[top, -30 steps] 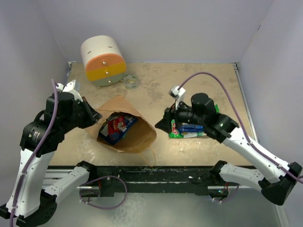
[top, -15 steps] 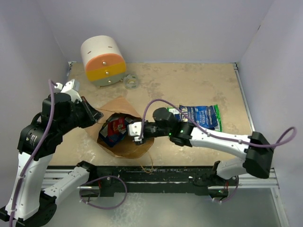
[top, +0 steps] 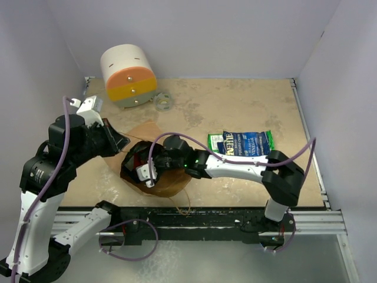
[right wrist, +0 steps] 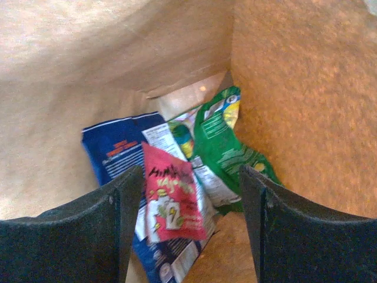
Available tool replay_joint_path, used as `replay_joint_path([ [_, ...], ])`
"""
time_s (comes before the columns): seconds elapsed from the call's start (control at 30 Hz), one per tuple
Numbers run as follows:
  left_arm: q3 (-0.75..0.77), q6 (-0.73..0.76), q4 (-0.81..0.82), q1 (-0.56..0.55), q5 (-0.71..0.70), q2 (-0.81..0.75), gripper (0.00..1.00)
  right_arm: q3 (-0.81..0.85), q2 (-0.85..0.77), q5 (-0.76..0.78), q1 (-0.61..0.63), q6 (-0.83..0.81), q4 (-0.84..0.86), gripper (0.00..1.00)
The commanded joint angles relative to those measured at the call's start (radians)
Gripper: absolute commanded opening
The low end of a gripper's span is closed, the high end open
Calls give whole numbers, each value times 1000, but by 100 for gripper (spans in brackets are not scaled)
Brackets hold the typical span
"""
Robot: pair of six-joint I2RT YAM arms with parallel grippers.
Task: Take the snacks out of the paper bag
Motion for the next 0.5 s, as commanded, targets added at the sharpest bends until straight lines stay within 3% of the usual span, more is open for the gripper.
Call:
replay_joint_path([
  [0.0,36,52,52,0,49,14,0,81,69,45,18,-148,109,70],
  [0.27,54,81,47,1,93,41,0,149,212,78,36,-283,194,77],
  [0.47,67,108,21,0,100,45,0,176,283,109,35,-350,283,89],
])
